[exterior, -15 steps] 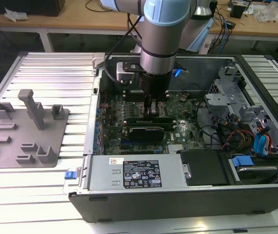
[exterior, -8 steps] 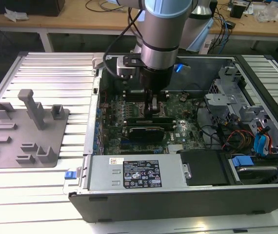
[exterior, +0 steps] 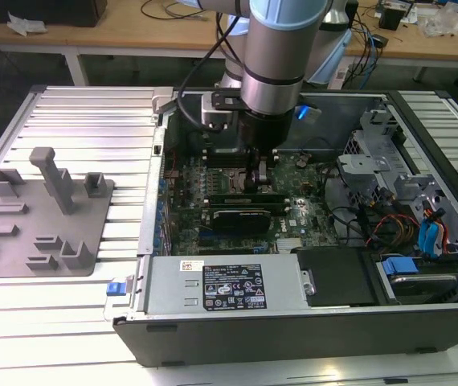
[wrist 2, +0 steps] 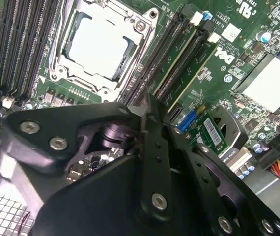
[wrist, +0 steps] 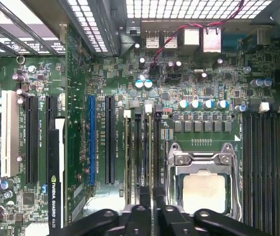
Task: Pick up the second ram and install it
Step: 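Insert the second ram into the second slot, then press down the second ram until it locks into place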
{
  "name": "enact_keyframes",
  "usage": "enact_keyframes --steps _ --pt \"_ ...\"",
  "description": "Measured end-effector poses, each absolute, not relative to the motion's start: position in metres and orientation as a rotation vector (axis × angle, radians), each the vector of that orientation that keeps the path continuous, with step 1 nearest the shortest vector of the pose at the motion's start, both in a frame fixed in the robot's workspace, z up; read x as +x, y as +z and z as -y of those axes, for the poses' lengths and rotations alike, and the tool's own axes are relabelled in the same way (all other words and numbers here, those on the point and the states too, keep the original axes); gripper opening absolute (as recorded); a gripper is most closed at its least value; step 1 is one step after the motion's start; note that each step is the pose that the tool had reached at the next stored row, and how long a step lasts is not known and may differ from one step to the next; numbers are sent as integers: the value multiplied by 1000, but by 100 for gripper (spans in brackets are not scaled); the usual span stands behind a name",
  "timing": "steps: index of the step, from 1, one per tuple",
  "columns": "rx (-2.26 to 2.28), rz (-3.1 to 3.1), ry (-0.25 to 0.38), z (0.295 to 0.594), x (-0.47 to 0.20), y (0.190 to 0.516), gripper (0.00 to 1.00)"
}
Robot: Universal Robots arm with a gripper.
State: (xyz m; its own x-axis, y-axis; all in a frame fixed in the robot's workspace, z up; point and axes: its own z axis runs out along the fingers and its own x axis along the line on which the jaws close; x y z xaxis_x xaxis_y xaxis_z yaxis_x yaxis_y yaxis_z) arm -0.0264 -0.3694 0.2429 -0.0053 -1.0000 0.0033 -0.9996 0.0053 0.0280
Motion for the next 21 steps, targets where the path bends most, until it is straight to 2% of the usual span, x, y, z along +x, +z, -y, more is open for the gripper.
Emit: enact_keyframes --steps 21 --pt "2200 2212 -27 369 -22 246 8"
